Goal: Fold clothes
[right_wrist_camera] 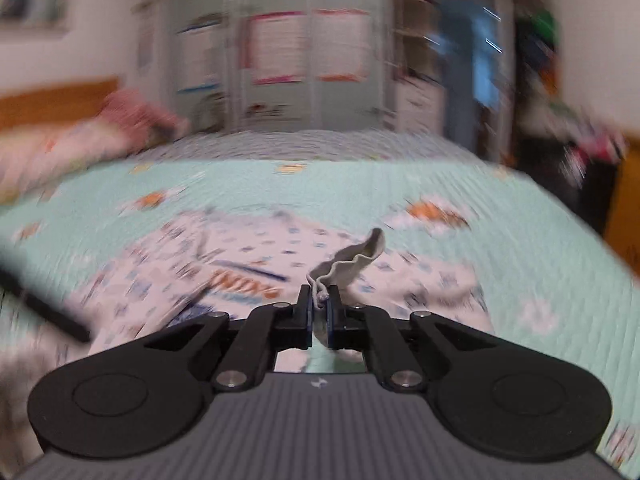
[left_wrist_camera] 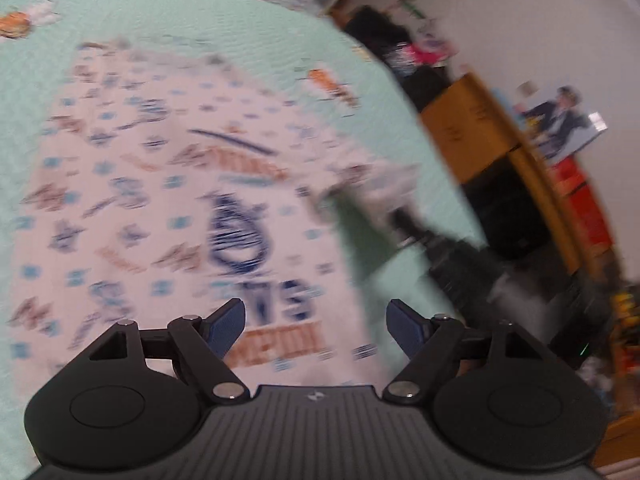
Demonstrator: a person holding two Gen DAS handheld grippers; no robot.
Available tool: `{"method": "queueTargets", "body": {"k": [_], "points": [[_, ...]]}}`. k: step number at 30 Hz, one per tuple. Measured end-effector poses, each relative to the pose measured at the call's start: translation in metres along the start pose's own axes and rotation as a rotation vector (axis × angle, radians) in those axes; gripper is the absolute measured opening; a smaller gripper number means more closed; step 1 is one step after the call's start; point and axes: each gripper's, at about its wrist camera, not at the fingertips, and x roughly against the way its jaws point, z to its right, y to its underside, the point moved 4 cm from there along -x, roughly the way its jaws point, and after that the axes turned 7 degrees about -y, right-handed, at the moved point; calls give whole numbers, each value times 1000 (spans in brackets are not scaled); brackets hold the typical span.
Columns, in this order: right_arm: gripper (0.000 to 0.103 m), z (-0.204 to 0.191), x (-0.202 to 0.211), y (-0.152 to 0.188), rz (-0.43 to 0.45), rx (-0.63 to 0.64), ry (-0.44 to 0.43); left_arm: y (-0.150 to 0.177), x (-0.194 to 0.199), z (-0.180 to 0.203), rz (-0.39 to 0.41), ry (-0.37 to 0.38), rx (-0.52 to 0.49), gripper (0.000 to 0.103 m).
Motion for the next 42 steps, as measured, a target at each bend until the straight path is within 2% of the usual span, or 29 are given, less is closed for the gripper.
{"method": "queueTargets", "body": {"k": [3,9,16,20,24,25,26,27,28,29,30,32,33,34,36,39,42], "points": [[7,-21,0,10,-34,134,-36,-9,-16,5,-12,22,51,80],[7,-23,3,22,-49,122,-43,-18,-46,9,-28,62,149,80],[7,-16,9,23,-33,52,-60,-20,-57,4,-29,99,286,81],[7,-21,9,25,-37,68,-76,-23,-62,4,-22,90,316,81],[7,-27,10,27,-45,103,-86,-26,-69,9,-14,59,300,78],[7,-28,11,27,-43,103,-90,-26,-71,10,-11,47,297,77],[7,-29,12,27,-40,103,-95,-27,-74,11,-15,39,289,69],[7,-30,13,27,-39,105,-97,-27,-78,12,-22,33,278,55],[7,-31,14,27,-39,108,-97,-26,-81,13,-31,21,259,46],[8,-31,15,28,-39,108,-95,-25,-84,15,-41,8,235,23],[8,-31,15,28,-39,105,-95,-24,-85,17,-43,2,212,8],[12,-29,17,29,-45,92,-91,-20,-85,21,-39,-5,165,7],[21,-28,19,31,-47,75,-90,-19,-85,22,-32,-8,143,6],[35,-27,22,33,-50,58,-88,-19,-83,23,-25,-11,126,5],[53,-23,29,36,-38,-2,-89,-23,-77,27,-8,-6,97,4],[55,-9,39,44,-21,-169,-89,-37,-63,38,34,-10,29,4],[58,9,42,54,-19,-319,-53,-57,-46,52,76,-6,-42,4]]}}
